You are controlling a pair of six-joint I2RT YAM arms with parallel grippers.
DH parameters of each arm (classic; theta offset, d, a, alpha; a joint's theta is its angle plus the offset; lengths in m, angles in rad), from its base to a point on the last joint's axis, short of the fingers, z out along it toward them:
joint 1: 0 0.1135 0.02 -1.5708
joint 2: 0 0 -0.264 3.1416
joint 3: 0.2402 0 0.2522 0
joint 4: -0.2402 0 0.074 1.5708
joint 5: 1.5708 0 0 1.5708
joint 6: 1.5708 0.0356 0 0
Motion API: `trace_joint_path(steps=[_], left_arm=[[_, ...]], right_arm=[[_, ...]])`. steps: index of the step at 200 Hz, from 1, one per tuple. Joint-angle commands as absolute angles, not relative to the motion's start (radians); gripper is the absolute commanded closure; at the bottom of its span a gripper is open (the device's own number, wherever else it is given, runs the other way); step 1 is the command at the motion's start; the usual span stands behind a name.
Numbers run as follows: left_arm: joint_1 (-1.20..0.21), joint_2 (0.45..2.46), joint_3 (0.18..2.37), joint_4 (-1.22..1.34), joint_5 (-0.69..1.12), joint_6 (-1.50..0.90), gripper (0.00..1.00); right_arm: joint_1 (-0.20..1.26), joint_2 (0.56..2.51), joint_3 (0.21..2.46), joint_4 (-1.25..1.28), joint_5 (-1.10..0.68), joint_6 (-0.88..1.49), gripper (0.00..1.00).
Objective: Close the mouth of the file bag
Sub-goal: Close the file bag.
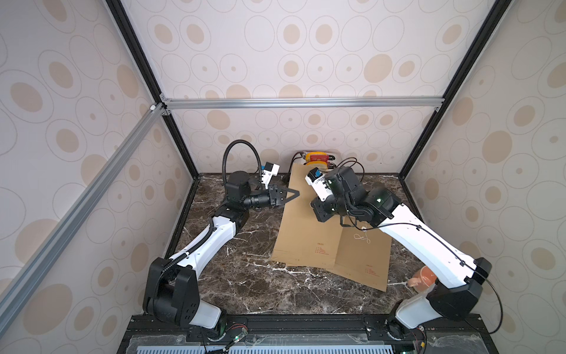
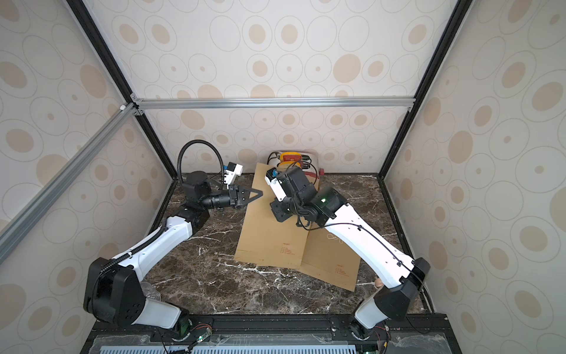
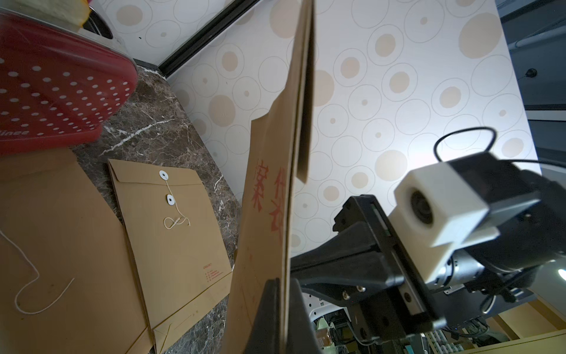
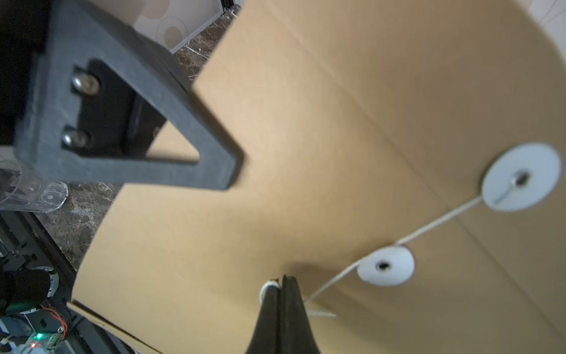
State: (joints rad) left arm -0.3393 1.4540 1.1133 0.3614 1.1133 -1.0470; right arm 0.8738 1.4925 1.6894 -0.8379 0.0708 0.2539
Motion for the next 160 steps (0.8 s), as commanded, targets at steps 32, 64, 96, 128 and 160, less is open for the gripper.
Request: trace_joint_path(steps=[32,64,96,128,160], left_arm=[[-0.348,1.434,1.124,0.439,1.131,-1.078,1.0],[-0.348,1.435,1.123,0.451,1.132,-1.085,1.0],[-0.347,1.436,1.118,0.485,1.136,-1.107,1.0],[-0.348,1.434,1.117,0.49,1.135,-1.11,1.0],[-0.347,1.434,1.117,0.504,1.141,-1.12,1.0]], right_arm=[[0.878,1.336,1.487,-0.699,0.129,0.32,1.0],[0.875,1.264,1.392,-0.64,0.176,0.332,1.0],[0.84,1.23,1.344,-0.628,0.172,0.344,1.0],[0.758,1.221,1.343,-0.663,0.123,0.336,1.0],[0.692,1.255,1.412,-0.747,0.087,0.288,1.0]])
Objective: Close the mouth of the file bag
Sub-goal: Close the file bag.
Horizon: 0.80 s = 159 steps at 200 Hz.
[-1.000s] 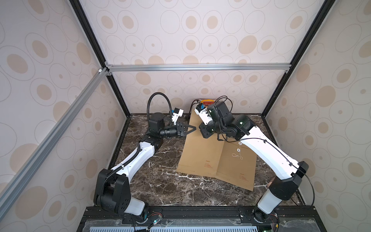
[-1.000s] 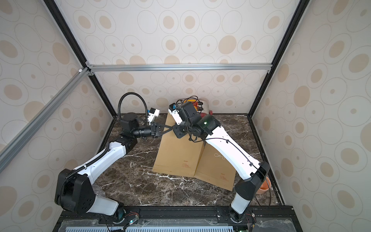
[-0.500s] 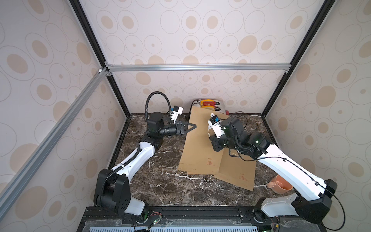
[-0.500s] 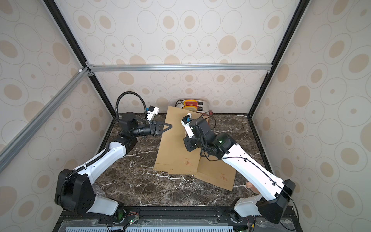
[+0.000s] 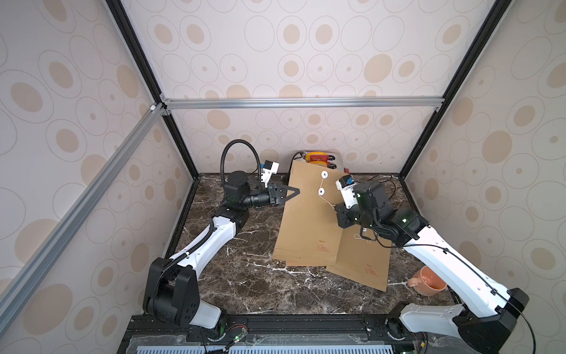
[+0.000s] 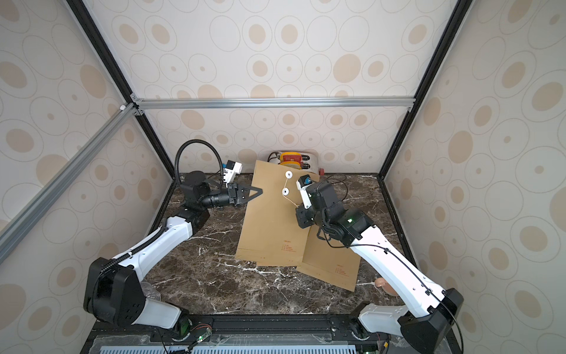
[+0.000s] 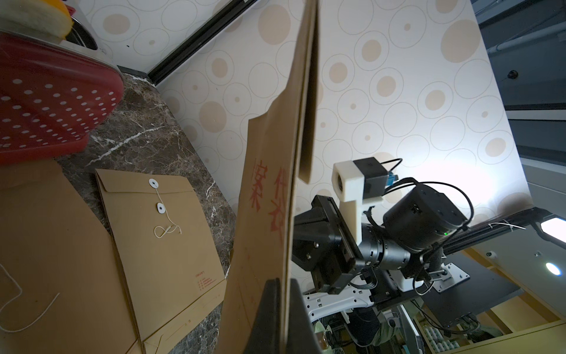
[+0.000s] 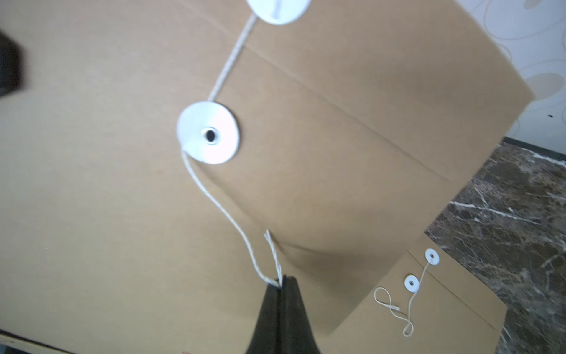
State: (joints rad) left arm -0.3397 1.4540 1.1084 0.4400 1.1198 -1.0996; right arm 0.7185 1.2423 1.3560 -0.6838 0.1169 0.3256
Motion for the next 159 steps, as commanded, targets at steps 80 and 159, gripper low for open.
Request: trace_joint_path(steps=[80,159], left_arm=[[-0.351,1.43,1.117,0.514,1.144,-1.121,1.0],[-0.351,1.428,1.118,0.512,1.144,-1.121,1.0]], right_arm=[[0.644,1.436,1.687,-0.957,0.112,0.203,1.0],[0.608,1.617,1.966,-1.098,0.076,0.17,1.0]])
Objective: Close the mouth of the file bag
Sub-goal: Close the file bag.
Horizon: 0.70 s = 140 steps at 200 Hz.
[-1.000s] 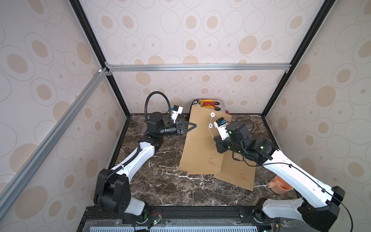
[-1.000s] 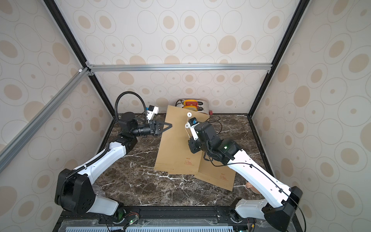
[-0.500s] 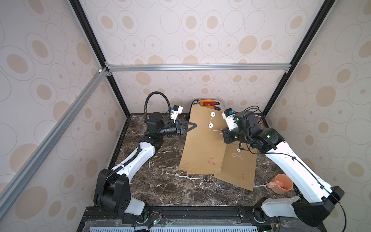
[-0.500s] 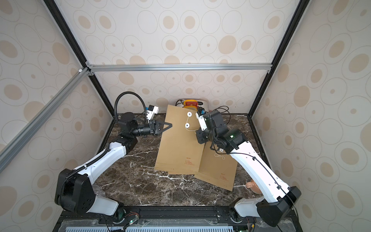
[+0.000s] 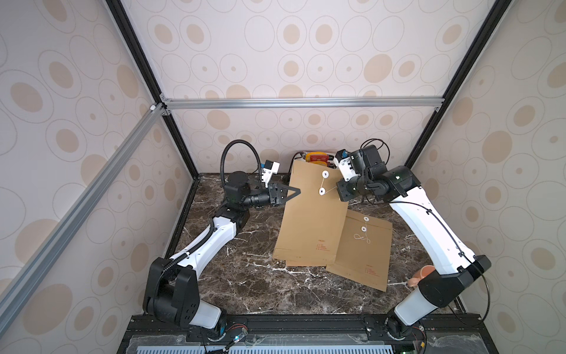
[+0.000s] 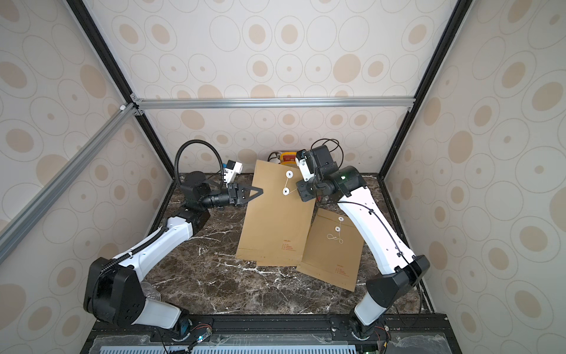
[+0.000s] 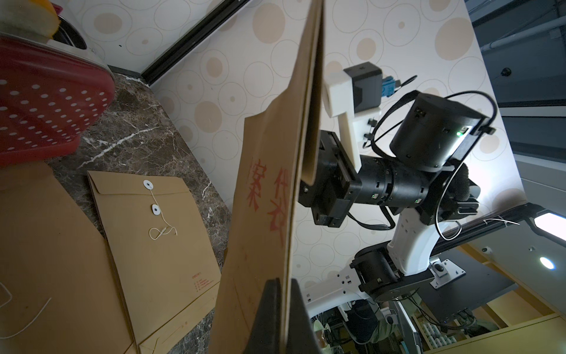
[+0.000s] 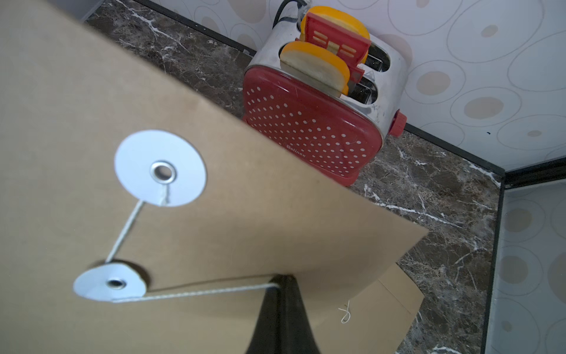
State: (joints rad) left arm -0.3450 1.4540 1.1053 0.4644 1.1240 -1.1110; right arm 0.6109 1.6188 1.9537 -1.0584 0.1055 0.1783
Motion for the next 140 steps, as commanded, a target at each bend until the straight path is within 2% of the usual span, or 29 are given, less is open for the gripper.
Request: trace_joint_path(steps=[1,21,75,140], left_arm=[[-0.351,1.429,1.118,0.511,1.144,-1.121,1.0],[-0.354,1.436,1.123,0.489,1.15,-1.112,1.0],[-0.353,1.43,1.124,0.464,1.14,-1.094,1.0],[-0.354,1.424,1.124,0.437,1.13,-1.075,1.0]], right_arm=[[0.608,1.617,1.965,-1.095,0.075,0.17,1.0],[0.608,1.635,2.002,-1.105,0.07,0.168,1.0],[0.639,1.79,2.29,-1.263,0.085,0.147,1.0],[0.663,1.722,2.133,-1.188,0.098,0.176,1.0]])
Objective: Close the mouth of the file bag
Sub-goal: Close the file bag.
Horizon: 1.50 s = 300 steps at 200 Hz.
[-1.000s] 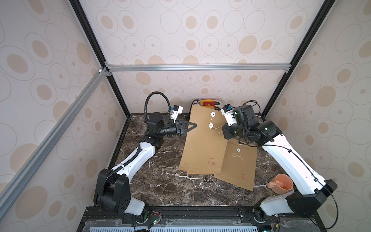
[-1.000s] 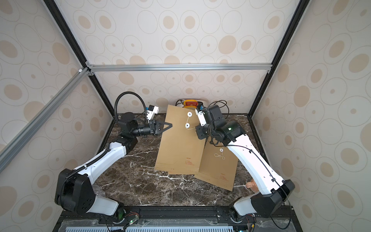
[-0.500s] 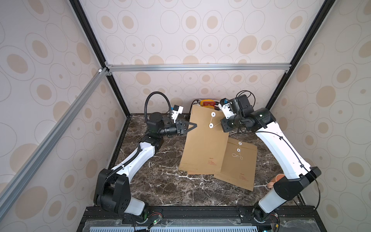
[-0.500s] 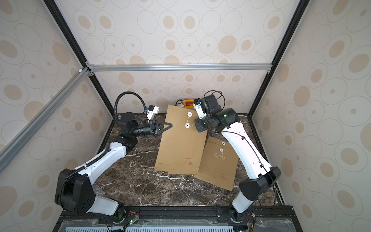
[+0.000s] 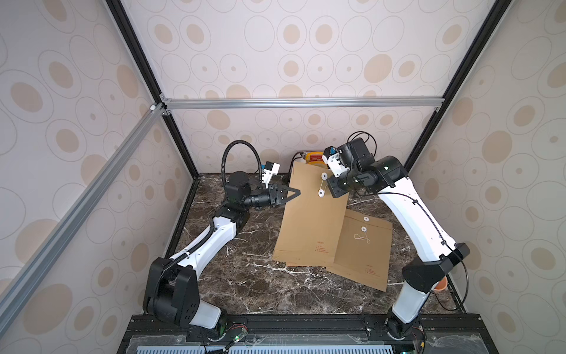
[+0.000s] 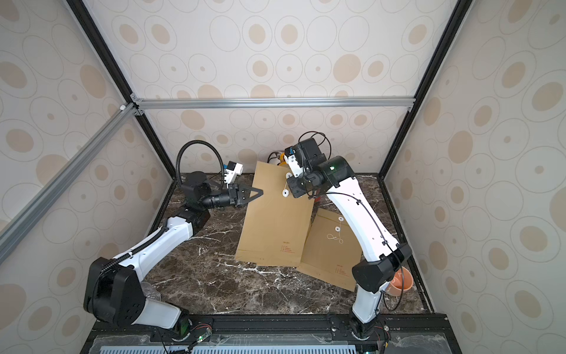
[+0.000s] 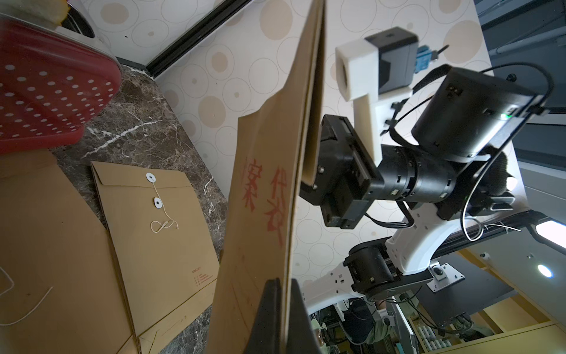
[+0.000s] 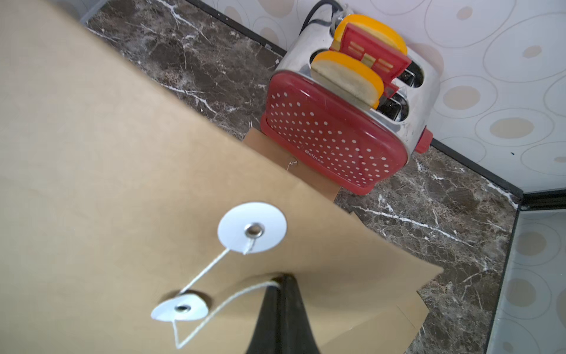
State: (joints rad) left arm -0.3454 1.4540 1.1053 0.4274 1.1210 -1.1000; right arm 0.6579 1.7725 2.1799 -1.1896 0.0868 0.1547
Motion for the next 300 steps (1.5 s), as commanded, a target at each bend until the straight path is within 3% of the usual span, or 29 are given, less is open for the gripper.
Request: trace_joint_path(steps=[1,43,103,171,237,300], left_arm=[[-0.354,1.424,1.124,0.437,1.131,-1.074,1.0],[-0.353,1.413,1.123,0.452,1.131,-1.08,1.0],[-0.354,1.416,1.115,0.516,1.137,-1.124,1.0],[-0.354,1.423,1.115,0.519,1.143,-1.128,1.0],[-0.355,1.408,1.141,0.365,1.129,-1.019,1.0],[-0.358,1.413,1.141,0.365,1.131,-1.02,1.0]], right_arm=[[0.664,1.718,2.128,-1.187,0.099,0.177,1.0],[0.66,1.561,1.855,-1.066,0.179,0.202,1.0],[0.641,1.57,1.826,-1.077,0.216,0.196,1.0],[0.623,1.685,2.061,-1.156,0.182,0.166,1.0],[0.662,1.846,2.392,-1.297,0.152,0.136,1.0],[0.732,1.899,2.479,-1.323,0.166,0.136,1.0]])
